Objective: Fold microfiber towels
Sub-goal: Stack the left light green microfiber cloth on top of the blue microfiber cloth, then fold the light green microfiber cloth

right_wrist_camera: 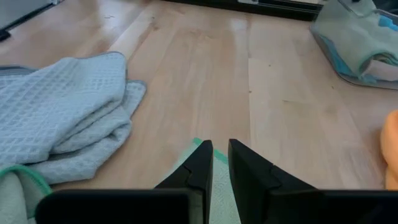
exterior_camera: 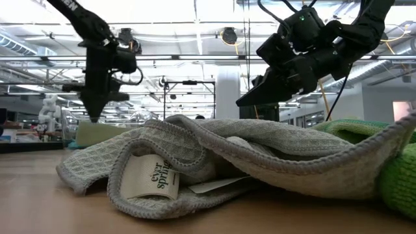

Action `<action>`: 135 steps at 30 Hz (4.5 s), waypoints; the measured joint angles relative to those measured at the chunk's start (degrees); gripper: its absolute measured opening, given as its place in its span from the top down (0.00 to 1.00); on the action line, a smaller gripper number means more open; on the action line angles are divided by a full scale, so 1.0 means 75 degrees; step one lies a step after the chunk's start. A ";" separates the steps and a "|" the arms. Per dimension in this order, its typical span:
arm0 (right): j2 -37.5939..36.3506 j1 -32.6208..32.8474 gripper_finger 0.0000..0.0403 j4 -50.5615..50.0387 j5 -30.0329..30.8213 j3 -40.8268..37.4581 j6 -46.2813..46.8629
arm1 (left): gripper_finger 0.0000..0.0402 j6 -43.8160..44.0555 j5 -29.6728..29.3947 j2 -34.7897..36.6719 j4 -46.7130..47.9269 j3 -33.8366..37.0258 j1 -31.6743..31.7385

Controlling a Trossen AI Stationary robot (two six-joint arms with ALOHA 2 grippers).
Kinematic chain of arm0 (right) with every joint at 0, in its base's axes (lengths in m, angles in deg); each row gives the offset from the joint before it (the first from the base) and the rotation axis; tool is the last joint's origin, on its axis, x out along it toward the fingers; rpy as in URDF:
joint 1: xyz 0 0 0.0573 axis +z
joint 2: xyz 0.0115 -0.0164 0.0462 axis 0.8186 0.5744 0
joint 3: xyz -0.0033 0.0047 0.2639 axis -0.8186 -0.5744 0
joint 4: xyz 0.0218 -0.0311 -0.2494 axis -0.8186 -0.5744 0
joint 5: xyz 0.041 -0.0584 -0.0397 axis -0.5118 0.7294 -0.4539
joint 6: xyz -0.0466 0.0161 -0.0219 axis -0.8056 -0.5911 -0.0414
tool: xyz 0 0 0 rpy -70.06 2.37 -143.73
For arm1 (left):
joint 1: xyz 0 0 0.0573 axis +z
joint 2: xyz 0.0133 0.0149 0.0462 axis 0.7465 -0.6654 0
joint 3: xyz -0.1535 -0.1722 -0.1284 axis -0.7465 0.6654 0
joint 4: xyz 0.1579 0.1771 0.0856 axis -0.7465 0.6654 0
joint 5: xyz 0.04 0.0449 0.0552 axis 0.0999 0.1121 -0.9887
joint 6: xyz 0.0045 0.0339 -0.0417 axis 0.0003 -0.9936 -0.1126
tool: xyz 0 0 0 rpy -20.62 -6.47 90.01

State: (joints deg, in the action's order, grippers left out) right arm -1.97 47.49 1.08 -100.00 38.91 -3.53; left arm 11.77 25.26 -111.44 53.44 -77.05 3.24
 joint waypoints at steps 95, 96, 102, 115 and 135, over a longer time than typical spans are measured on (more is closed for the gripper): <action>-0.1126 -0.0055 0.73 -0.4816 0.3247 0.0000 0.2412 | 0.99 -0.0691 -0.2267 -0.0627 -0.9624 0.1380 -0.8973; -0.1031 -0.0033 0.76 -0.4703 0.3247 0.0000 0.2405 | 0.99 -0.0626 -0.2288 -0.0632 -0.9690 0.1383 -0.9035; -0.0807 0.0169 0.98 -0.4202 0.2868 -0.0003 0.2122 | 0.99 -0.0268 -0.2736 -0.0629 -0.9753 0.1380 -0.9488; -0.1395 0.0303 0.88 -0.4440 0.3653 0.0000 0.2726 | 0.99 -0.0086 -0.3725 -0.1022 -0.9857 0.1391 -1.0082; -0.1279 -0.0778 0.97 -0.3101 0.1266 -0.0749 0.2168 | 0.99 -0.1028 -0.2449 -0.1145 -1.0124 0.1380 -0.8959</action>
State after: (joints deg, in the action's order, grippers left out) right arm -11.57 41.65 -22.17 -90.51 33.29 12.72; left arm 4.06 6.89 -120.03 -22.48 -66.70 -63.95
